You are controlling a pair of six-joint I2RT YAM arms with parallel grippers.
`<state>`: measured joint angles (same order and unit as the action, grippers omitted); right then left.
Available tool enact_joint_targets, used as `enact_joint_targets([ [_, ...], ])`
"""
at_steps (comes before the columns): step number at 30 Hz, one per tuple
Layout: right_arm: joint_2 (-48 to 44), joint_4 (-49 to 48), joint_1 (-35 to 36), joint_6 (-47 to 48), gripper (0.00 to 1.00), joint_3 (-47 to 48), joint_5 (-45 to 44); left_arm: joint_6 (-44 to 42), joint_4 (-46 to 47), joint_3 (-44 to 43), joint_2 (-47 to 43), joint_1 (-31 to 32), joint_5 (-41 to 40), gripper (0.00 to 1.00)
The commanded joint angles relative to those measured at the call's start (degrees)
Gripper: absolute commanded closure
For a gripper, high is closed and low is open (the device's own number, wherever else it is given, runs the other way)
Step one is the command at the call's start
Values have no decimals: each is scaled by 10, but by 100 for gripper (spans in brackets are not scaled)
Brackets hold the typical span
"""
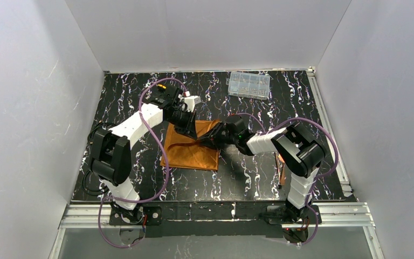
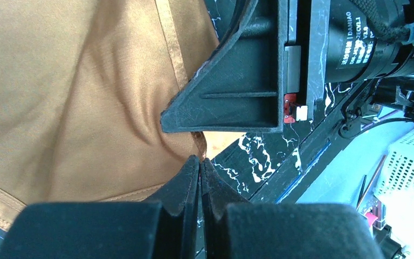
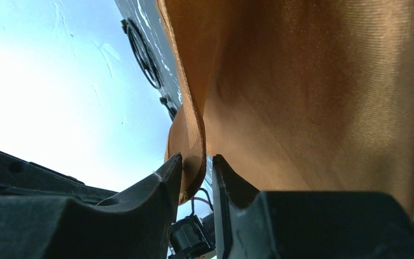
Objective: Fold the napkin into a case and place the utensils inside
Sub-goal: Fold the top corner of the square-folded napkin at the center of the board.
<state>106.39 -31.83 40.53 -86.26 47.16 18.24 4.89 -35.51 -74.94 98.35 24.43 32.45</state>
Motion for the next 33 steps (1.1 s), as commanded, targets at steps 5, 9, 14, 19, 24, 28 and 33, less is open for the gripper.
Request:
enact_joint_targets([
  [5,5,-35,1,-16,80,12,-7,-11,-19,1,-22,11,46,100],
  [9,1,-37,0,-6,99,0,7,-15,-49,-11,-27,11,42,69],
  [14,-9,23,1,52,99,-3,43,-32,-57,-9,-67,4,-3,46],
  [19,-46,124,1,135,99,-6,42,-45,-65,-9,-83,-17,-31,42],
  [24,-51,191,1,193,99,6,48,-101,-79,3,-84,-32,-37,43],
  [28,-42,215,1,220,99,23,55,-143,-79,36,-94,-33,-47,45],
  [33,-38,249,0,246,99,44,58,-190,-83,68,-94,-32,-53,49],
])
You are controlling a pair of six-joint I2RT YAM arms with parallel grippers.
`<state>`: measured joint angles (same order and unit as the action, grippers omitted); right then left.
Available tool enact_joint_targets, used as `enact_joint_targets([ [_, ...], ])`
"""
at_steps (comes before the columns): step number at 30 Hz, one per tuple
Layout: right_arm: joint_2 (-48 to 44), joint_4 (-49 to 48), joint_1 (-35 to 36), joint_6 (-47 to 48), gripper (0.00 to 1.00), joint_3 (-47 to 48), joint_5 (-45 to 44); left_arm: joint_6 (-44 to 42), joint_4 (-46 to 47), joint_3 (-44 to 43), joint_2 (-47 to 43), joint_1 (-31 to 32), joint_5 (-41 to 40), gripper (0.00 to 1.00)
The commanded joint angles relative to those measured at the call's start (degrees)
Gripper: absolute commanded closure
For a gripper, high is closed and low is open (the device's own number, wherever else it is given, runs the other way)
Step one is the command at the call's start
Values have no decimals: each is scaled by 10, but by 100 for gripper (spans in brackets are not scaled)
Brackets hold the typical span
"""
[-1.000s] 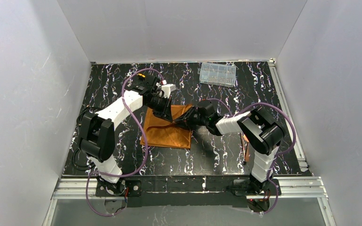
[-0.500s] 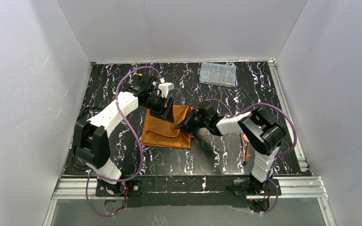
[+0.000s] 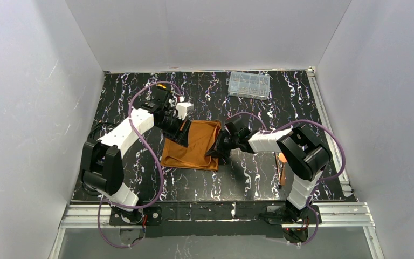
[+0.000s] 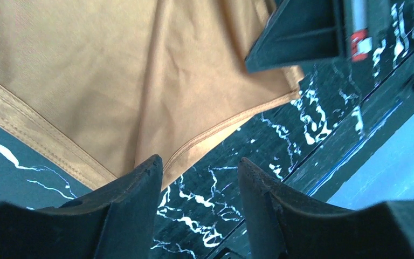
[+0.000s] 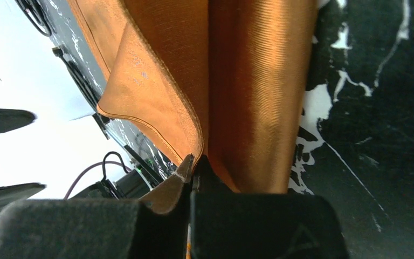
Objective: Fold the napkin into a case and place the utensils inside
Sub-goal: Fold the top corner of the square-folded napkin at the center of the board.
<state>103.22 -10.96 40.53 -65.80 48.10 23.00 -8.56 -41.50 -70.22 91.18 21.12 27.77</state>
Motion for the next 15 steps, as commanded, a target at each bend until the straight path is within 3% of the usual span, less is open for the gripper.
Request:
enact_joint_targets([
  [1,-7,46,0,46,99,38,11,-62,-24,28,-20,1,-6,49],
  [15,-16,76,-7,79,99,32,24,-127,-12,86,-1,1,-37,59],
])
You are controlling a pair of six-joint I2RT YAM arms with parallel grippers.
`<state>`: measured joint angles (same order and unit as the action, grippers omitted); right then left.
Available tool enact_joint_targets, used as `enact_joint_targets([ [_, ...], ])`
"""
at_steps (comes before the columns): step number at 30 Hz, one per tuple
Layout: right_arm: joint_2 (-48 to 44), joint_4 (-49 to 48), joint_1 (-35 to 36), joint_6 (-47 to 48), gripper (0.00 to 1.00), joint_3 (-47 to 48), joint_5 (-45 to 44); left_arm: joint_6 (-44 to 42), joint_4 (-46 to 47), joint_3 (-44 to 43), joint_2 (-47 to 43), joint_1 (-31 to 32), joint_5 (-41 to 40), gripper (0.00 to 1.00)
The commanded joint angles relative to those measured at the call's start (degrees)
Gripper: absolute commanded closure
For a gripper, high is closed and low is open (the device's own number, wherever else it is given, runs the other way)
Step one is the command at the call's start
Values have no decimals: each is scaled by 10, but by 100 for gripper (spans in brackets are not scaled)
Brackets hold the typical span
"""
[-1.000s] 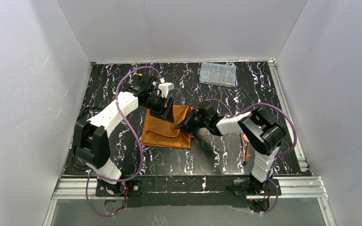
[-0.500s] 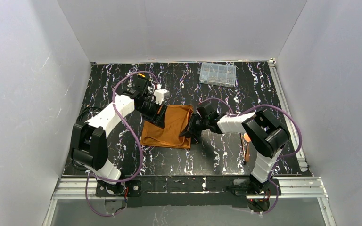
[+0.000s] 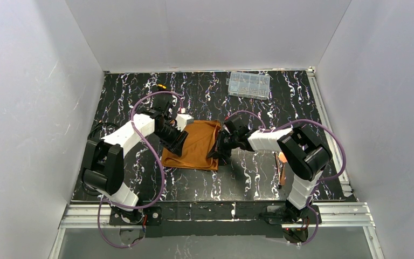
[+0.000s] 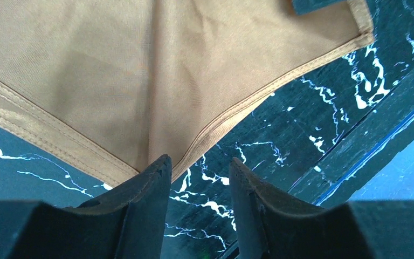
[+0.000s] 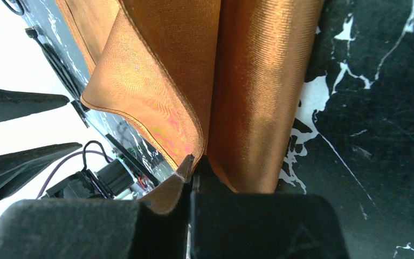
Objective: Fold the napkin into a case and place the utensils inside
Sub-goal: Fold the top corner of the square-folded napkin at the center of the board.
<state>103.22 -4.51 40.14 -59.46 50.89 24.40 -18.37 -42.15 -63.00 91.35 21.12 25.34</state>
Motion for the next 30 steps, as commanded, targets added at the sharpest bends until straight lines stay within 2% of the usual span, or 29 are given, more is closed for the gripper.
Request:
enact_joint_targets([
  [1,-18,13,-3,16,99,3,10,-31,-3,17,-4,0,-15,59],
  [8,-13,15,-13,23,82,6,13,-52,-5,33,-14,1,-35,61],
  [14,-24,34,-28,46,73,5,9,-61,-10,48,-31,1,-37,64],
  [22,-37,81,-53,81,71,6,-2,-66,-10,64,-38,1,-40,67],
  [30,-24,215,-100,196,71,113,-55,-42,-36,56,-65,1,-9,67],
])
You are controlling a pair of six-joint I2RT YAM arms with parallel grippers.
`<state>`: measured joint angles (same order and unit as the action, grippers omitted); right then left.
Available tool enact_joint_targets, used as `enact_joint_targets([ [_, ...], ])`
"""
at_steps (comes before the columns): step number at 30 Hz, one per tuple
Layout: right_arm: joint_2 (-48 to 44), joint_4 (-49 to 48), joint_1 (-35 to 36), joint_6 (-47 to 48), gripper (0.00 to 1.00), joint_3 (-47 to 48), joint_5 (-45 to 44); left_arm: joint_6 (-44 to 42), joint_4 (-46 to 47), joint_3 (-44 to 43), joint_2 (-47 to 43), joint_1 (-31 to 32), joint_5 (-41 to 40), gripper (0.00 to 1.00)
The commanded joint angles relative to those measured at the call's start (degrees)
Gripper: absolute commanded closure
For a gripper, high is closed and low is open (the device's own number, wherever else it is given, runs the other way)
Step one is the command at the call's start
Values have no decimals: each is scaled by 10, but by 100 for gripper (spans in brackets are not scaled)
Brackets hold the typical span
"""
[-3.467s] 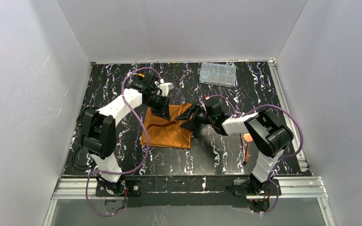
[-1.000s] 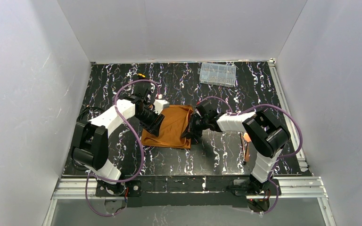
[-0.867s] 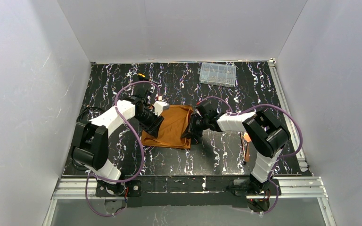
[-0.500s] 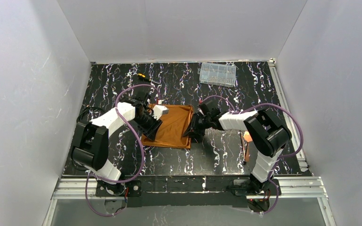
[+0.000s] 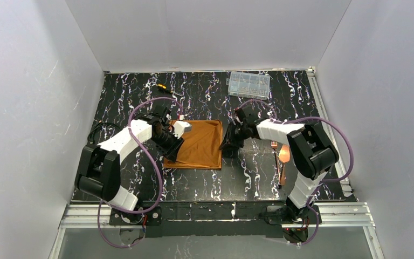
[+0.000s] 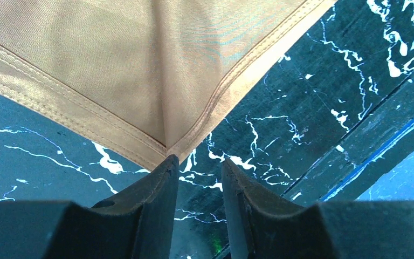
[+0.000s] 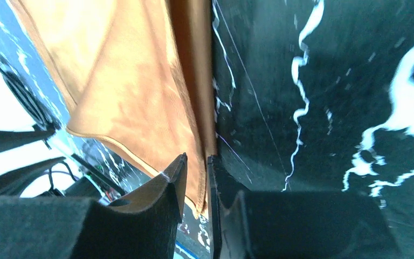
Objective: Fold the napkin into a case and place the utensils inside
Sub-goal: Fold the top corner of the square-folded napkin at the center of the board, then smooth out the top corner of the smaller-rectangle-folded napkin at the center of the board.
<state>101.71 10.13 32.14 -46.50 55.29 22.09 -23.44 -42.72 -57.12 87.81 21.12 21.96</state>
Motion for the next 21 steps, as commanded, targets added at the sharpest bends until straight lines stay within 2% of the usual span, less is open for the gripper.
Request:
enact_joint_targets([
  [1,-7,74,-24,70,71,82,-33,10,-32,0,-31,1,28,67],
  [6,10,86,-26,74,70,135,-16,6,-28,15,-36,1,18,67],
  [10,31,53,-27,62,72,158,3,-2,-22,24,-37,1,9,67],
  [15,108,60,-40,72,78,220,35,-9,-16,32,-31,1,0,68],
  [21,185,47,-62,74,79,270,82,-13,2,55,-24,1,-8,70],
])
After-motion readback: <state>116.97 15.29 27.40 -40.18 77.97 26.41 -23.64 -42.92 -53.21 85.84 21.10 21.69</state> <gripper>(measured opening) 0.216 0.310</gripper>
